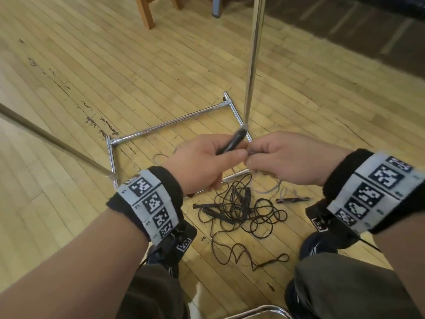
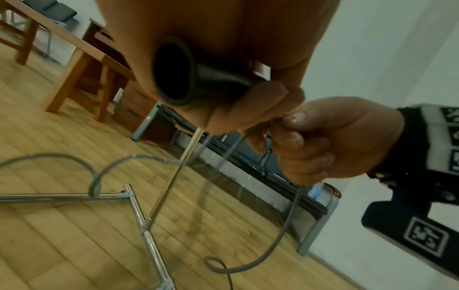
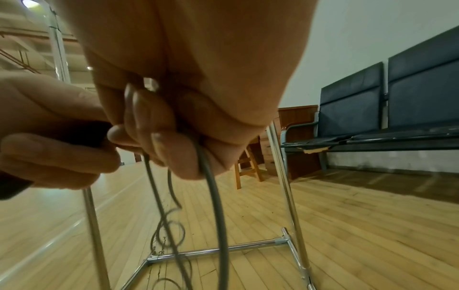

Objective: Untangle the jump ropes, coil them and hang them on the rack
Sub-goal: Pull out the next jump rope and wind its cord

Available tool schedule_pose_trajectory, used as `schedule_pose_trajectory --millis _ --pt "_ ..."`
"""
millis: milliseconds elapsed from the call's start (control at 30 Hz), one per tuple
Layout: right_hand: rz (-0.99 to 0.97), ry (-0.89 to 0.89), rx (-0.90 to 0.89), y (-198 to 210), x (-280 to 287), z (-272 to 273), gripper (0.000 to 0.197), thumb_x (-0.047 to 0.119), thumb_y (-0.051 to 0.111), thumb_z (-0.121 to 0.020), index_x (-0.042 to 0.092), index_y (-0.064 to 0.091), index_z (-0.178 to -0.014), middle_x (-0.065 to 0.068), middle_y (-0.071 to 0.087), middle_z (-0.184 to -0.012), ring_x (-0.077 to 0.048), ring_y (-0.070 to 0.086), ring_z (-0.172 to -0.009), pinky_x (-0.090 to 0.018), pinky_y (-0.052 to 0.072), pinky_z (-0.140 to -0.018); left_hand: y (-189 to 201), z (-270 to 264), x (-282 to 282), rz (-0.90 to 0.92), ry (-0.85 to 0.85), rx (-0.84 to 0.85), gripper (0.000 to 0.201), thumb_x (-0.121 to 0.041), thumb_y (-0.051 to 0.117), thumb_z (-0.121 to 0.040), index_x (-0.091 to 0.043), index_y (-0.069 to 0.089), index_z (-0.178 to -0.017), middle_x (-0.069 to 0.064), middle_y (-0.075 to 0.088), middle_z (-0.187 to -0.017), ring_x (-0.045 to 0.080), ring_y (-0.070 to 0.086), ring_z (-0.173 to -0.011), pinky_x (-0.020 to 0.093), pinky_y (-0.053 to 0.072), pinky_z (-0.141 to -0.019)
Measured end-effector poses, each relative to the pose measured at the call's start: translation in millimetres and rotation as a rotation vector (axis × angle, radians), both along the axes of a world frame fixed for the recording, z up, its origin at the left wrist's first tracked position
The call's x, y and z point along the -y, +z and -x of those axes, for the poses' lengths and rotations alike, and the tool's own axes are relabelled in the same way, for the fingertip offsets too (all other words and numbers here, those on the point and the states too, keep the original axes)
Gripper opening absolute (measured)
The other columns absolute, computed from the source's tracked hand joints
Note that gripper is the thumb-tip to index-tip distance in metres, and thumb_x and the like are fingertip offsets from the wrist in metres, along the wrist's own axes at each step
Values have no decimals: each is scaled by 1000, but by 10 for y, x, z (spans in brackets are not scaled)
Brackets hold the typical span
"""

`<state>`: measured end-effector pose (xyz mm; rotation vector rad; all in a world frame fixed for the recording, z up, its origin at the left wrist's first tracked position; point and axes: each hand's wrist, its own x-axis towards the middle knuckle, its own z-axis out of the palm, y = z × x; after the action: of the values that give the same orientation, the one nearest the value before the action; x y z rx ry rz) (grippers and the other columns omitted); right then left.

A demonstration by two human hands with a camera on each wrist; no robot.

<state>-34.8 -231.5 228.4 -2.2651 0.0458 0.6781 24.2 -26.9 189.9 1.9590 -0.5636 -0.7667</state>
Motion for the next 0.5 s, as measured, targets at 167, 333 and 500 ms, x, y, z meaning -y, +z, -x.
schedule_pose_trajectory --millis 167,333,500 --pt "-4 -28 30 -85 126 0 29 40 59 -100 18 68 -83 10 45 -53 -9 39 -50 -33 36 -53 -14 -135 -71 62 104 -27 20 -37 70 -100 -23 72 -86 -10 50 -54 10 42 -42 21 37 -41" --pt "92 -153 -59 -247 516 -4 34 40 53 -103 12 63 -86 9 46 -56 -9 42 -50 -34 44 -56 -62 -452 -425 33 654 -33 22 -41 67 -100 -19 72 -95 -9 54 -65 9 43 -49 29 41 -47" --pt "382 -175 -125 -281 761 10 37 43 47 -105 15 65 -90 -3 54 -71 -18 49 -62 -35 47 -58 -81 -531 -633 -179 776 81 21 -36 61 -101 -19 73 -107 -3 68 -79 12 55 -53 29 50 -48"
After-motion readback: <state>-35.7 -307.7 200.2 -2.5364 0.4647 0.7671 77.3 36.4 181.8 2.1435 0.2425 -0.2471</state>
